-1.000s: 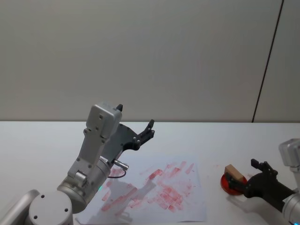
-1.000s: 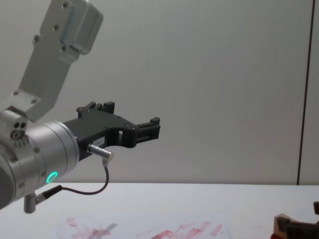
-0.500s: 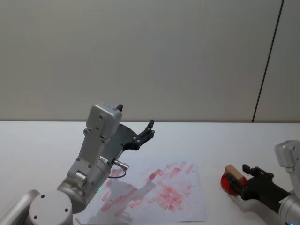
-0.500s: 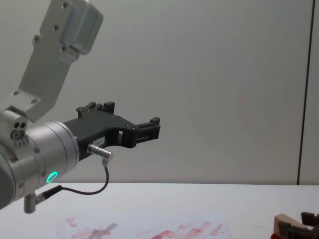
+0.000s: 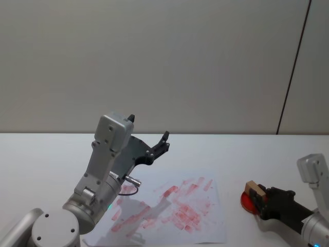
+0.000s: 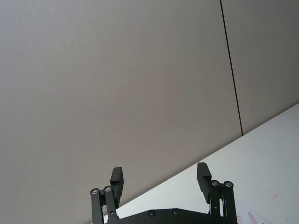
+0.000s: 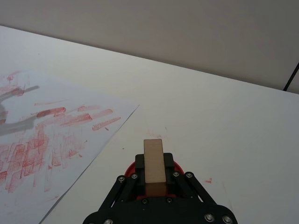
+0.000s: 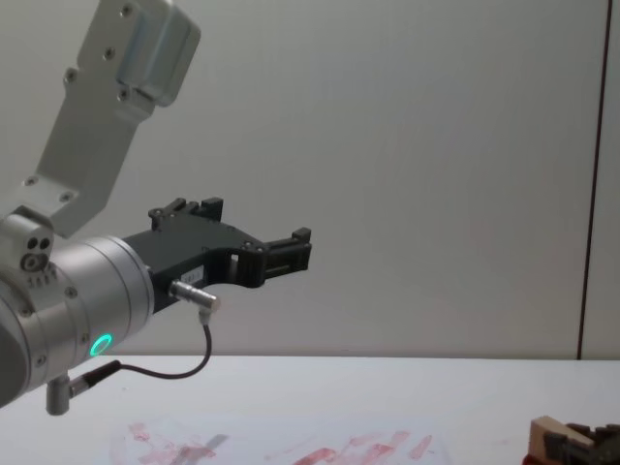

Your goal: Use the one hand to pick up the stamp and affix it onto the A4 paper.

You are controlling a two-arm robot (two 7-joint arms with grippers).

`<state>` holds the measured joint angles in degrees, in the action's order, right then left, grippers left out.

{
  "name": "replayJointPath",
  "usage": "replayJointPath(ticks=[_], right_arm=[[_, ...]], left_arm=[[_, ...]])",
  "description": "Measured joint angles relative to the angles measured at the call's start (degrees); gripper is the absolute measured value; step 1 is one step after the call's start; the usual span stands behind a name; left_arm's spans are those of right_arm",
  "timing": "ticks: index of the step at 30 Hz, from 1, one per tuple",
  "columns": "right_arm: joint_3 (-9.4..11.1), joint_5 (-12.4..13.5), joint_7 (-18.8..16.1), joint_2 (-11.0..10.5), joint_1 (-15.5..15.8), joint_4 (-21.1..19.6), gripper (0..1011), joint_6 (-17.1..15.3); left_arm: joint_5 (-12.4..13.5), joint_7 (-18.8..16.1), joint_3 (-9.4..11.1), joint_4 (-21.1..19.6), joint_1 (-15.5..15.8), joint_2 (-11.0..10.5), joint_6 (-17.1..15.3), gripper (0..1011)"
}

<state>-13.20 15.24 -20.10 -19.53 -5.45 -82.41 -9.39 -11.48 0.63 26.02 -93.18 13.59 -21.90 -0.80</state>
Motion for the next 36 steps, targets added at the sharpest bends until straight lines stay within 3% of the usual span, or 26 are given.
replayJointPath(ticks=[11, 21, 36], right_arm=[[-0.1, -0.2, -0.1, 0.1, -0.1, -0.4, 216, 2.4], [-0.9, -1.4, -1.1, 0.6, -0.1, -3.9, 216, 5.0], [-3.1, -2.4, -2.5, 3.7, -2.4, -3.6, 216, 2.5]], left_arm=[[0.0, 0.0, 0.0, 0.0, 0.0, 0.0, 0.0, 1002], [0.0, 0.0, 0.0, 0.0, 0.0, 0.0, 0.0, 1002], [0.0, 0.0, 0.0, 0.0, 0.0, 0.0, 0.0, 1003]])
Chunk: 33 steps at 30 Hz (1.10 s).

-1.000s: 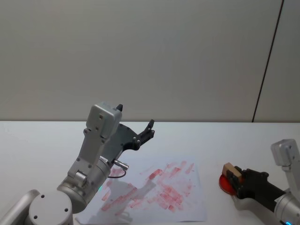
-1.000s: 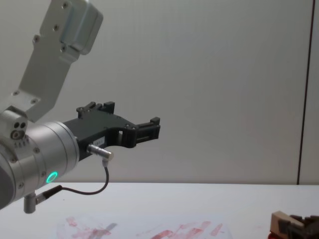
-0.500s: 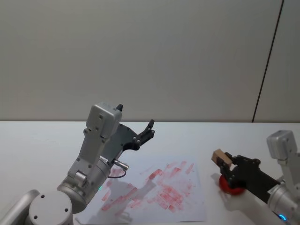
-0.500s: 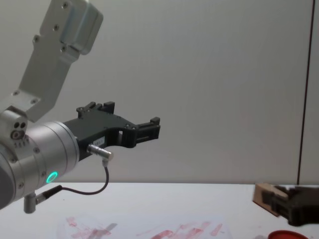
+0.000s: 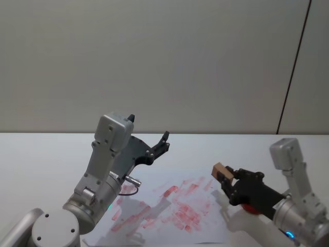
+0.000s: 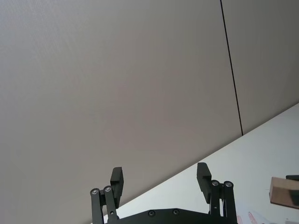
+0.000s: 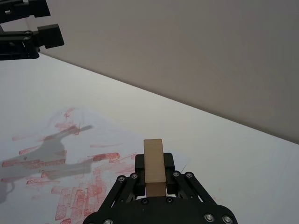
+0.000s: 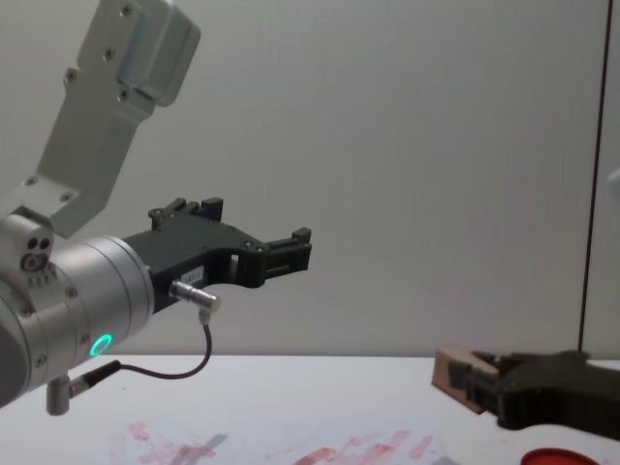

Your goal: Use the one hand to pick up the stamp and affix it onto the A4 paper.

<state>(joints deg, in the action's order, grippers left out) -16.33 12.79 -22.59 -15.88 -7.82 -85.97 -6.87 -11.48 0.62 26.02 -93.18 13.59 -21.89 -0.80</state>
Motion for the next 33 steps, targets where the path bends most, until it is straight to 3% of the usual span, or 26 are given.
replayJointPath(ticks=[14, 33], right_arm=[[-2.1, -2.4, -0.4, 2.7, -2.4, 5.0, 216, -1.6], [-3.4, -4.8, -0.4, 4.2, -3.8, 9.7, 216, -2.0]], left_arm=[[0.0, 0.0, 0.0, 0.0, 0.0, 0.0, 0.0, 1002], [0.0, 0.0, 0.0, 0.0, 0.0, 0.0, 0.0, 1002]])
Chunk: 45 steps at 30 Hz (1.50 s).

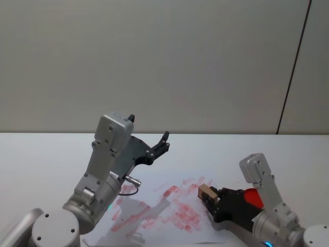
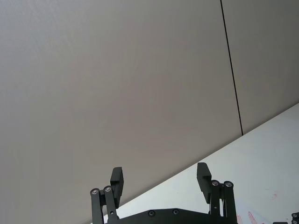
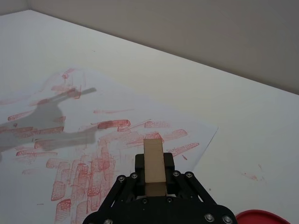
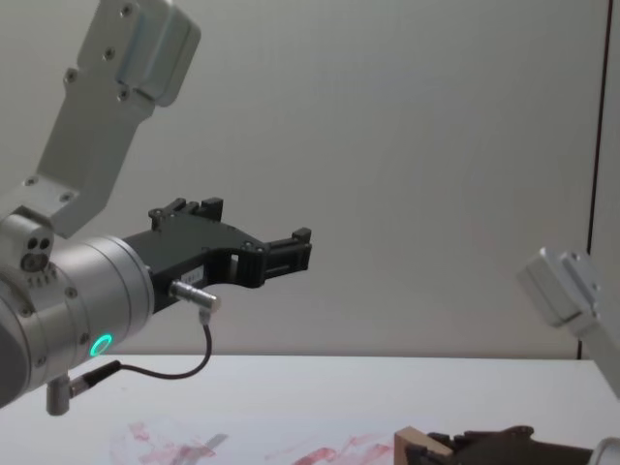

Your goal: Use the one hand to pick up the stamp and affix it onto the A4 paper.

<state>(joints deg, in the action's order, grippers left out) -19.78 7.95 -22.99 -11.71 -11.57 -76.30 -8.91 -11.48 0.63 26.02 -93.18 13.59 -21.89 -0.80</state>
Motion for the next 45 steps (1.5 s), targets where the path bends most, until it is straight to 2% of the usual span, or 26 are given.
replayJointPath(ticks=[17, 29, 33, 40, 45], right_arm=[[-0.5, -1.5, 0.0, 0.3, -0.5, 1.2, 216, -0.5], [-0.6, -1.7, 0.5, -0.2, 0.2, 0.1, 216, 0.0], [-0.4, -0.8, 1.0, -0.5, 0.6, -0.8, 216, 1.0], [0.8, 2.6, 2.2, -1.2, 1.0, -4.3, 216, 4.2], [1.8, 4.6, 3.1, -2.0, 1.4, -6.4, 216, 5.4]], left_arm=[[0.0, 0.0, 0.0, 0.0, 0.0, 0.0, 0.0, 1003], [0.0, 0.0, 0.0, 0.0, 0.0, 0.0, 0.0, 1002], [0.0, 0.0, 0.0, 0.0, 0.0, 0.0, 0.0, 1002], [0.0, 0.0, 0.0, 0.0, 0.0, 0.0, 0.0, 1002], [0.0, 0.0, 0.0, 0.0, 0.0, 0.0, 0.0, 1002]])
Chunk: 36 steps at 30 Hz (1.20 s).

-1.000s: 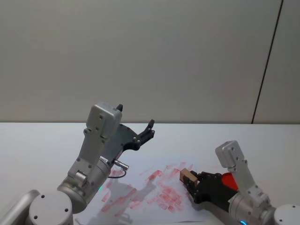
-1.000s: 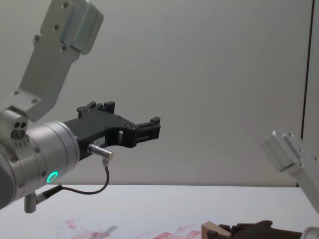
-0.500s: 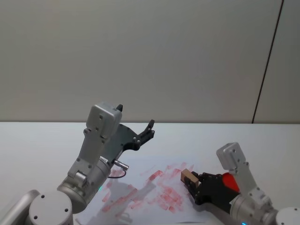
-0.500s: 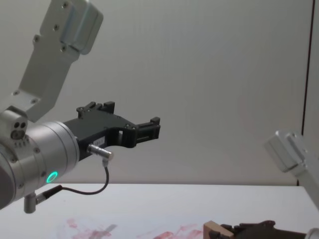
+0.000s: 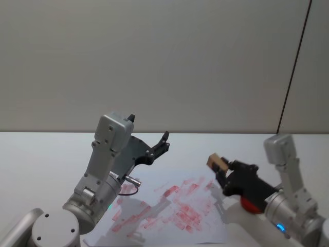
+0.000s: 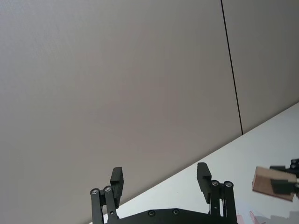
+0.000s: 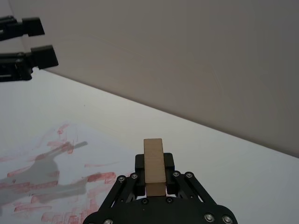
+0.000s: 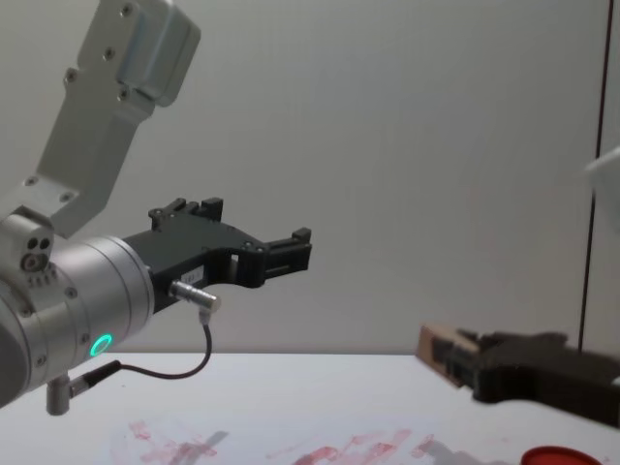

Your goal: Use the one hand to pick up the stamp and affix it onto the A4 paper.

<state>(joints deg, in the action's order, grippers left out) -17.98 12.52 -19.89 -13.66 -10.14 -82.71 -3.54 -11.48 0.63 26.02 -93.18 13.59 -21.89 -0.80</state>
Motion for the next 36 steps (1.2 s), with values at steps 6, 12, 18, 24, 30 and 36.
replayJointPath(ticks=[6, 12, 18, 24, 30, 36], right_arm=[[1.3, 1.8, 0.9, -1.3, 0.7, -2.1, 216, 0.3], [2.4, 2.7, 1.3, -3.0, 1.7, -3.7, 216, -0.6], [3.2, 2.9, 1.3, -4.6, 3.1, -4.8, 216, -1.8], [3.7, 2.8, 1.1, -5.8, 4.3, -5.3, 216, -2.8], [3.9, 2.3, 1.1, -6.6, 5.2, -5.3, 216, -3.6], [4.1, 1.8, 1.5, -7.2, 5.7, -4.9, 216, -4.4]], left_arm=[[0.0, 0.0, 0.0, 0.0, 0.0, 0.0, 0.0, 1002], [0.0, 0.0, 0.0, 0.0, 0.0, 0.0, 0.0, 1002], [0.0, 0.0, 0.0, 0.0, 0.0, 0.0, 0.0, 1002], [0.0, 0.0, 0.0, 0.0, 0.0, 0.0, 0.0, 1002], [0.0, 0.0, 0.0, 0.0, 0.0, 0.0, 0.0, 1002], [0.0, 0.0, 0.0, 0.0, 0.0, 0.0, 0.0, 1003]])
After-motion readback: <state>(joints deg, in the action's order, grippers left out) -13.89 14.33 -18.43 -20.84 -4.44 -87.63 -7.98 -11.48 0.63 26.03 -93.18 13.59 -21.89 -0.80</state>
